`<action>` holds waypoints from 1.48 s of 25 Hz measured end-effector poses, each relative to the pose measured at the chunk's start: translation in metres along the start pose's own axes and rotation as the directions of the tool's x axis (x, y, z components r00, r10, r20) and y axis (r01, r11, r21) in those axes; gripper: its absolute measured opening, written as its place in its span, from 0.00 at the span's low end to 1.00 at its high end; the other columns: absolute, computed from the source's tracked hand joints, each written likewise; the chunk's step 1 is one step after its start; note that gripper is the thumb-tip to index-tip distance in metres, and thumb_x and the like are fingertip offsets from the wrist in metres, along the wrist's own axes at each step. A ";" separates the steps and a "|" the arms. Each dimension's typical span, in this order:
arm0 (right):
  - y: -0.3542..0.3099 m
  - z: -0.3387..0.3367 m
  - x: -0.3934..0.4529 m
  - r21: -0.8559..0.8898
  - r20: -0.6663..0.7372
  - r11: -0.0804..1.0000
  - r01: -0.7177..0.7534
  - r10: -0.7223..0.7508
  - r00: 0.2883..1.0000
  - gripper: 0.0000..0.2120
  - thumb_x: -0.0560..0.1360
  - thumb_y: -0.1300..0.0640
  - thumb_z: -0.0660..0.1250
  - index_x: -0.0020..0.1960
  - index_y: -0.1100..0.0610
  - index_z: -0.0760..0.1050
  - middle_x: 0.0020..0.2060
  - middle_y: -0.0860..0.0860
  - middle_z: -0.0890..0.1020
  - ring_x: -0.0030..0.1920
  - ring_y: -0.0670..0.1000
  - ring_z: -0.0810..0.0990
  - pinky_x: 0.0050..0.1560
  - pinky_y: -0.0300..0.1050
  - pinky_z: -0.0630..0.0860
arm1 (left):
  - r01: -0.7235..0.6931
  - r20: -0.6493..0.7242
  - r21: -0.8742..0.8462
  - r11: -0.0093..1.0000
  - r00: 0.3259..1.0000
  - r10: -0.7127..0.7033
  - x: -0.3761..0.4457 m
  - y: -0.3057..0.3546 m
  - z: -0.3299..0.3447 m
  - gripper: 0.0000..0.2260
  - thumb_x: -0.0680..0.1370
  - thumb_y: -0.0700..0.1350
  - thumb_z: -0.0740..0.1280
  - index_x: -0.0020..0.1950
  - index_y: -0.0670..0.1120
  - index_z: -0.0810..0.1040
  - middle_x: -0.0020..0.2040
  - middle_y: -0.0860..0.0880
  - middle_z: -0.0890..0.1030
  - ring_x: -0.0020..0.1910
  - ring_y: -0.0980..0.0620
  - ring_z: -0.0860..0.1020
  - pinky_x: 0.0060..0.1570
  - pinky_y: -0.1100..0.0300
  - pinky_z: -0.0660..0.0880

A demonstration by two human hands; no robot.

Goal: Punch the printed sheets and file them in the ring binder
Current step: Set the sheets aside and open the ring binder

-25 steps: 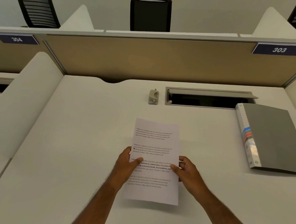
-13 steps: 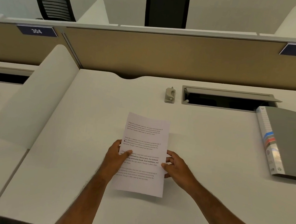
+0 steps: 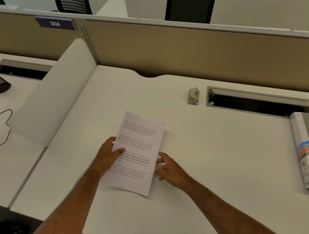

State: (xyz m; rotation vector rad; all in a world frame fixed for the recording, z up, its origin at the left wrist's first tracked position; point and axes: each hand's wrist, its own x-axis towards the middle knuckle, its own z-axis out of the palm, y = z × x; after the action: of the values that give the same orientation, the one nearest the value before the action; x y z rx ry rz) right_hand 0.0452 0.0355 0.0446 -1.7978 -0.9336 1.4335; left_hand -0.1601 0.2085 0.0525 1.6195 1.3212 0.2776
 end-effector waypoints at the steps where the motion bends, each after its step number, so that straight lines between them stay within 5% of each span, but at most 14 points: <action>1: -0.004 0.004 0.004 -0.018 0.009 1.000 0.005 -0.005 1.000 0.30 0.77 0.59 0.66 0.76 0.47 0.62 0.60 0.49 0.77 0.52 0.53 0.83 0.47 0.48 0.83 | 0.004 -0.006 0.011 1.000 1.000 -0.004 0.002 -0.004 -0.004 0.15 0.80 0.46 0.71 0.64 0.52 0.73 0.56 0.51 0.83 0.46 0.55 0.85 0.35 0.67 0.80; 8: -0.020 0.019 0.022 -0.056 0.055 0.998 0.017 -0.014 0.998 0.25 0.78 0.61 0.66 0.73 0.51 0.66 0.59 0.49 0.77 0.49 0.49 0.79 0.51 0.53 0.81 | 0.046 -0.046 0.041 0.998 0.998 -0.044 0.014 -0.021 -0.015 0.17 0.80 0.44 0.71 0.67 0.51 0.72 0.59 0.50 0.82 0.46 0.56 0.84 0.36 0.66 0.79; 13: -0.016 0.024 0.028 -0.134 0.071 0.990 0.040 -0.031 0.997 0.26 0.77 0.61 0.65 0.73 0.53 0.65 0.62 0.49 0.77 0.44 0.44 0.80 0.54 0.47 0.79 | 0.057 -0.066 0.063 0.996 0.996 -0.053 0.019 -0.034 -0.013 0.24 0.79 0.43 0.72 0.73 0.52 0.68 0.63 0.49 0.80 0.52 0.49 0.84 0.49 0.53 0.83; 16: -0.009 0.026 0.032 -0.330 0.038 0.944 0.017 -0.005 0.999 0.33 0.78 0.53 0.66 0.79 0.56 0.57 0.71 0.52 0.72 0.58 0.49 0.79 0.65 0.47 0.74 | 0.086 -0.112 0.121 0.989 0.991 -0.072 0.021 -0.039 -0.012 0.27 0.79 0.43 0.71 0.76 0.50 0.65 0.67 0.47 0.78 0.55 0.45 0.82 0.52 0.50 0.82; 18: -0.001 0.027 0.033 -0.523 0.031 0.851 0.040 -0.028 0.999 0.37 0.79 0.48 0.64 0.81 0.56 0.49 0.73 0.52 0.68 0.64 0.52 0.76 0.65 0.48 0.72 | 0.113 -0.149 0.156 0.981 0.985 -0.089 0.023 -0.042 -0.012 0.29 0.79 0.43 0.72 0.77 0.49 0.64 0.70 0.47 0.75 0.60 0.44 0.80 0.55 0.48 0.81; 21: 0.005 0.027 0.030 -0.594 0.046 0.801 0.075 -0.059 0.997 0.38 0.80 0.46 0.61 0.81 0.56 0.46 0.75 0.53 0.66 0.67 0.54 0.74 0.67 0.49 0.71 | 0.143 -0.202 0.167 0.975 0.973 -0.108 0.024 -0.044 -0.009 0.32 0.77 0.43 0.74 0.77 0.47 0.64 0.73 0.45 0.72 0.68 0.41 0.75 0.65 0.44 0.76; 32: 0.039 -0.018 -0.002 -0.794 -0.082 0.604 0.067 -0.215 0.973 0.32 0.80 0.43 0.59 0.79 0.55 0.56 0.73 0.51 0.67 0.71 0.54 0.66 0.68 0.50 0.68 | -0.037 -0.105 0.415 0.909 0.991 0.088 -0.001 -0.005 0.053 0.31 0.80 0.50 0.69 0.81 0.48 0.62 0.78 0.47 0.67 0.76 0.42 0.63 0.74 0.45 0.63; 37: 0.067 -0.053 -0.021 -0.802 -0.194 0.591 -0.088 -0.119 0.974 0.48 0.71 0.25 0.35 0.81 0.54 0.50 0.81 0.52 0.51 0.81 0.54 0.46 0.78 0.54 0.44 | -0.139 -0.009 0.453 0.881 0.987 0.160 -0.007 0.014 0.098 0.32 0.81 0.52 0.68 0.81 0.48 0.60 0.80 0.48 0.64 0.78 0.44 0.61 0.76 0.48 0.60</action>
State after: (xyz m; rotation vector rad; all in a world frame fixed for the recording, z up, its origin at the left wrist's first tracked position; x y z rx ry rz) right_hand 0.1031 -0.0206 0.0098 -2.5153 -1.6446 0.7481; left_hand -0.0863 0.1510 0.0190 2.1245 1.3642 0.1010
